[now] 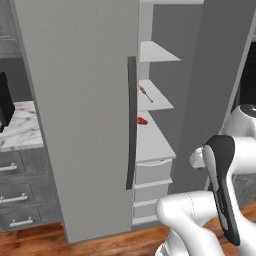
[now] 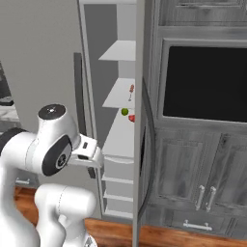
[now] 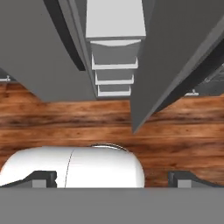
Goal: Store the kebab skewer in the freezer for long-term storage. Close the freezer door after placing the cooked food.
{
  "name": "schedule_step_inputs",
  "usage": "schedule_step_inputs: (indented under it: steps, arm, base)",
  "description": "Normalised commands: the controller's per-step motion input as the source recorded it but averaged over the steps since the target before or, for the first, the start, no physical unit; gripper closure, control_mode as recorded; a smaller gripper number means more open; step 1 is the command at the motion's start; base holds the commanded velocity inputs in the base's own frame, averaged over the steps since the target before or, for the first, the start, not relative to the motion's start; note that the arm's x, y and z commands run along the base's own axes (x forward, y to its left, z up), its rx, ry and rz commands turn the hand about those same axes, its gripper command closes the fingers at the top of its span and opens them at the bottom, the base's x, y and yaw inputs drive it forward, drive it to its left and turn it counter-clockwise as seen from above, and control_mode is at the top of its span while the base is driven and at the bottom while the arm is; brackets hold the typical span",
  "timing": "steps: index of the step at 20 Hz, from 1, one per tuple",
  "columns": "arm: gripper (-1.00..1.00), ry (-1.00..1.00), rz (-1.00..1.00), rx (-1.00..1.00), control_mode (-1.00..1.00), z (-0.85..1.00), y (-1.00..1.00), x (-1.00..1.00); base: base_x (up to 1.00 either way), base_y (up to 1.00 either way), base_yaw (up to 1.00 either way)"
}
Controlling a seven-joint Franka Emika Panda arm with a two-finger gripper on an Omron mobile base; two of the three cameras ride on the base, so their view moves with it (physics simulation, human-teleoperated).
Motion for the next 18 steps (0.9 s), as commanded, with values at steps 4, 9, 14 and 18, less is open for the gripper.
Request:
schedule_step_inputs:
  steps: [4,9,14,18]
  arm:
    - [-1.0,-0.13,0.02,0.01,-1.0,0.2,-0.89,-0.08]
    - [-1.0,-0.1,0.09,0.1,-1.0,0.1,-0.69,0.0]
    - [-1.0,-0.1,0.11,0.11,-1.0,0.06,-0.67,0.01]
    - [-1.0,-0.2,0.18,0.1,-1.0,0.14,-0.79,0.16]
  base:
    - [0.0,0.0,0.0]
    - [0.0,0.0,0.0]
    - [0.0,0.0,0.0]
    - [0.0,0.0,0.0]
